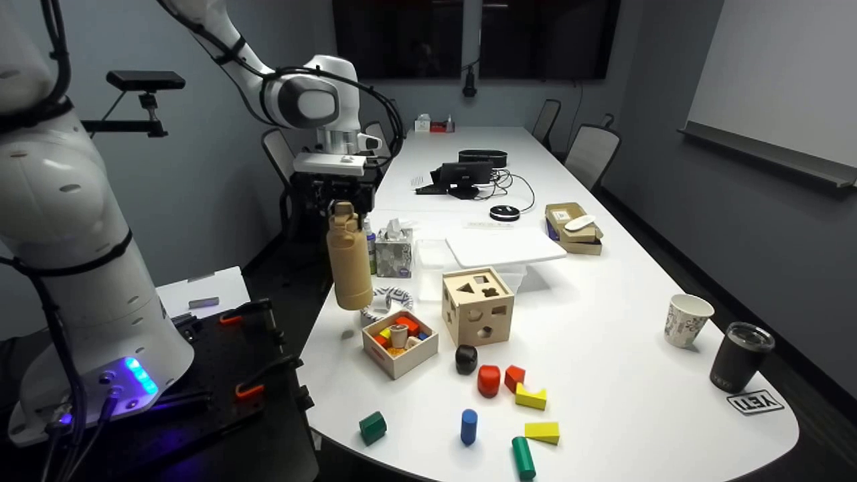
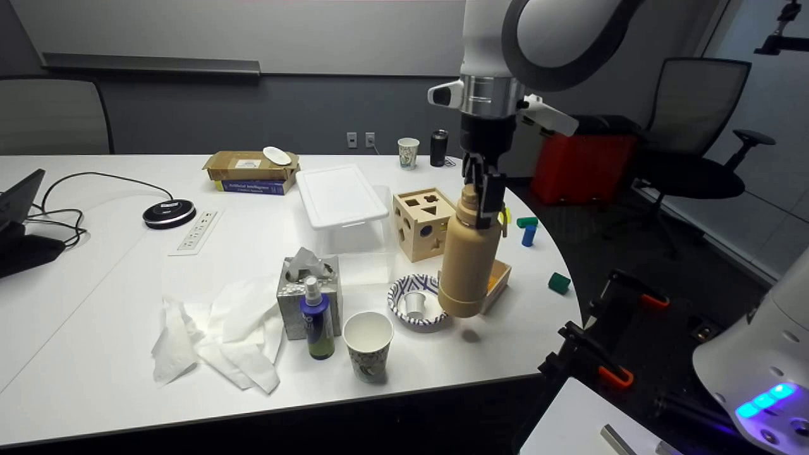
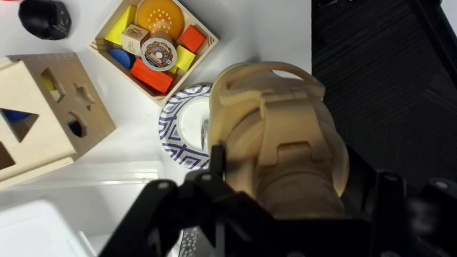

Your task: Move the bottle closer to the blocks

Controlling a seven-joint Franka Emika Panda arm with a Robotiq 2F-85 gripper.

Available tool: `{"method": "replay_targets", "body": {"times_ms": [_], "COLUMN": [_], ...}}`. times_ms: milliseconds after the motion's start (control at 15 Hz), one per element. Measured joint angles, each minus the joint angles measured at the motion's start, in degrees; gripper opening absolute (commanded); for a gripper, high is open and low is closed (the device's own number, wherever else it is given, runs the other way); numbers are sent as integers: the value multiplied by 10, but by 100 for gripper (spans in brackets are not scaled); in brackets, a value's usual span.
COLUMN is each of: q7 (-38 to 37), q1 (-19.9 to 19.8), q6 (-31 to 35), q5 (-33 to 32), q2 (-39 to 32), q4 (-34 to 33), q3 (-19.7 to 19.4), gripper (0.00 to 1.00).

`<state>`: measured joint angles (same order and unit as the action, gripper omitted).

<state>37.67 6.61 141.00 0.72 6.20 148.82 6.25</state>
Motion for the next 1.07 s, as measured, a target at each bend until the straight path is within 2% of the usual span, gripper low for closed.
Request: {"method": "replay_targets", "body": {"times_ms": [200,400,733,1067], "q7": [-49,-83,-124,-162], "q1": [-2,-15,-71,-124], "q6": [-14,-23,-29,-23], "q5": [-7,-9,-21,-31], "q2": [32,55,70,58], "q4": [-11,-22,-34,-38], "q3": [-10,-39,-103,-150], "gripper": [53,53,53,53]}}
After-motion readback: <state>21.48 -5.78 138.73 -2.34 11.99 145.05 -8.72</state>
